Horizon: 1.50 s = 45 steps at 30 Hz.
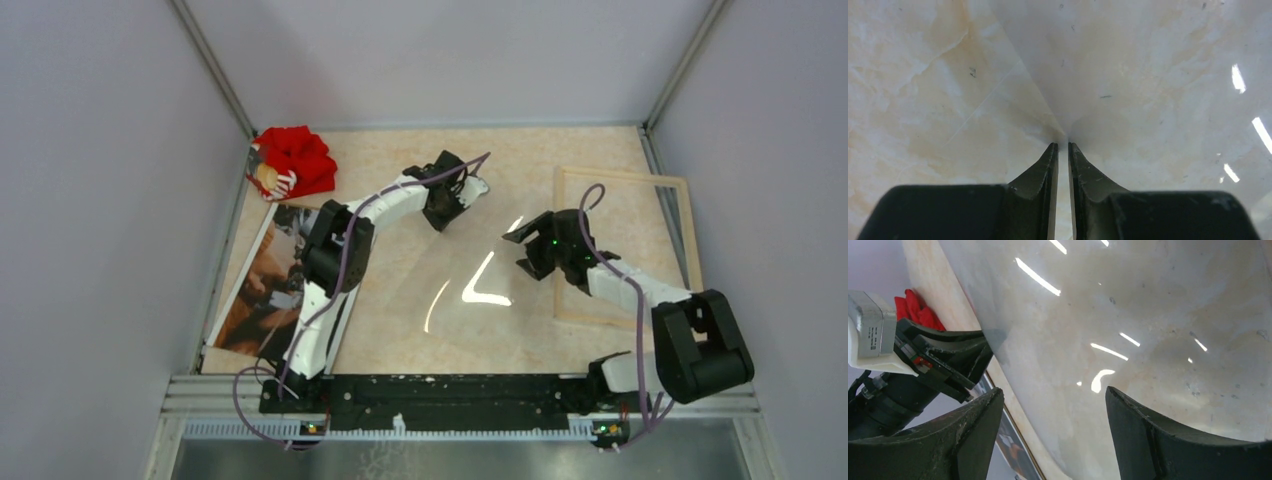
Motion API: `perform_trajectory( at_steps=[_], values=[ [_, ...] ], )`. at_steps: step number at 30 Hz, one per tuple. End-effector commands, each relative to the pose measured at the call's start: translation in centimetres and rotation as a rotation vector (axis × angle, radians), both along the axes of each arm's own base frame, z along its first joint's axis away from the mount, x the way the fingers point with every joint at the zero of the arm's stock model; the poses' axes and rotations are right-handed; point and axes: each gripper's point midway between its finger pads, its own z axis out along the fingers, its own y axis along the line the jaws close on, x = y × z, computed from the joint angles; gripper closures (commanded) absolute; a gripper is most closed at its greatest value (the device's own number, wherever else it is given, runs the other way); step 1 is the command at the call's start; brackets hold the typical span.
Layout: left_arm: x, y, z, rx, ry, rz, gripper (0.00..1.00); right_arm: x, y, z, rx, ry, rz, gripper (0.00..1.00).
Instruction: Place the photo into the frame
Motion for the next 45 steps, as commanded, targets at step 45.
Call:
perform_trajectory(
  at_steps=[45],
  values=[
    [-11.4, -0.1, -10.5, 0.065, 0.464, -0.087, 0.83, -11.7, 2.7, 12.3, -0.981, -0.510, 0.649, 0.15]
  ],
)
